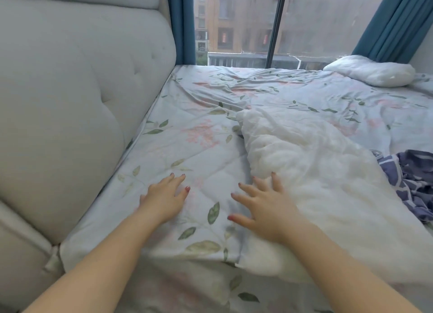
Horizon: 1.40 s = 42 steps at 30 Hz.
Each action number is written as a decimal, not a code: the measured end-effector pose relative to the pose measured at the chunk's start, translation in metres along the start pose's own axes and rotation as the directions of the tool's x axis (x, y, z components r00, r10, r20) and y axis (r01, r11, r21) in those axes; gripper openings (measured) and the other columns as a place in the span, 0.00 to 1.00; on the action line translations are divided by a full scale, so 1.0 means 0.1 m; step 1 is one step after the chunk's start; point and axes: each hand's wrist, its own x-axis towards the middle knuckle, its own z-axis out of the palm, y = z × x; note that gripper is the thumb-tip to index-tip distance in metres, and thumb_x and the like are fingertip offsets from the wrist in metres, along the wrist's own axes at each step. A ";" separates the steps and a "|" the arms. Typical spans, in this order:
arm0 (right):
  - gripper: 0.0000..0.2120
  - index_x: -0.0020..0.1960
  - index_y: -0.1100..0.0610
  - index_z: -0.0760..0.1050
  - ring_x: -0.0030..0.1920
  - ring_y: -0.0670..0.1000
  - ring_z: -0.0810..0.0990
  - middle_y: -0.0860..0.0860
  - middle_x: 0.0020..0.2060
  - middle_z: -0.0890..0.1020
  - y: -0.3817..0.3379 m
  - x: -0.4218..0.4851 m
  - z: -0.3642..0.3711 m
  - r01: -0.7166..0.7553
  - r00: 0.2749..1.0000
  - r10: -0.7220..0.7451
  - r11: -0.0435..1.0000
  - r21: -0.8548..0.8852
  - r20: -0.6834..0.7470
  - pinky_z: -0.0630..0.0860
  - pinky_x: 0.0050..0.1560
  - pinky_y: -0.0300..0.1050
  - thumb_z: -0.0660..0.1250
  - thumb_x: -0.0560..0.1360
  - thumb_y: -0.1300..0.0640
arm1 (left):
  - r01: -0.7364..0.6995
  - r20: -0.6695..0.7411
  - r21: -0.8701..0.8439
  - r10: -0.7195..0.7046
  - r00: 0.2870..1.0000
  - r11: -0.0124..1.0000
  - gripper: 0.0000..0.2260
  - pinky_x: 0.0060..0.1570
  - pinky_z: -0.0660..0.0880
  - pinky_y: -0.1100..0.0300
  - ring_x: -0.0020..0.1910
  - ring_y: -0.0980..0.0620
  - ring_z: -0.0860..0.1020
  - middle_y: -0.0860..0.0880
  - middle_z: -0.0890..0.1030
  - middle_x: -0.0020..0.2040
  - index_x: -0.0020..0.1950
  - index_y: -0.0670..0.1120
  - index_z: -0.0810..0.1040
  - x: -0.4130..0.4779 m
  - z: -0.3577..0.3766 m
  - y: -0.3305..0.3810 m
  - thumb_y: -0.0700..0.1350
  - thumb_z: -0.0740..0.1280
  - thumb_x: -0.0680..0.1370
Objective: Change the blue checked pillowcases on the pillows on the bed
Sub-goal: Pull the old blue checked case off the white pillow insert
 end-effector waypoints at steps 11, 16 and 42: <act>0.60 0.79 0.39 0.48 0.78 0.48 0.39 0.40 0.79 0.49 0.44 -0.19 0.23 -0.108 0.984 0.117 0.992 -0.069 0.134 0.34 0.74 0.59 0.37 0.51 0.15 | 0.011 0.017 -0.053 -0.011 1.000 0.999 0.26 0.75 0.55 0.41 0.79 0.47 0.55 0.55 0.55 0.80 0.78 0.61 0.58 -0.14 -0.26 -0.42 0.64 0.54 0.81; 0.55 0.77 0.36 0.51 0.78 0.42 0.41 0.34 0.77 0.49 0.90 -0.47 0.24 -0.196 0.960 0.196 0.980 -0.020 0.199 0.36 0.76 0.54 0.48 0.54 0.14 | 0.018 0.011 -0.068 -0.017 1.000 0.997 0.26 0.76 0.55 0.47 0.79 0.49 0.55 0.54 0.55 0.80 0.78 0.59 0.59 -0.19 -0.34 -0.46 0.63 0.55 0.81; 0.26 0.77 0.44 0.58 0.75 0.54 0.59 0.46 0.76 0.62 -0.82 0.22 0.13 -0.130 0.975 0.190 0.910 0.394 -0.117 0.65 0.71 0.54 0.54 0.80 0.41 | 0.014 -0.061 0.239 0.001 0.998 0.971 0.25 0.69 0.65 0.48 0.74 0.46 0.63 0.54 0.62 0.77 0.77 0.56 0.60 -0.84 -0.35 -0.44 0.62 0.54 0.82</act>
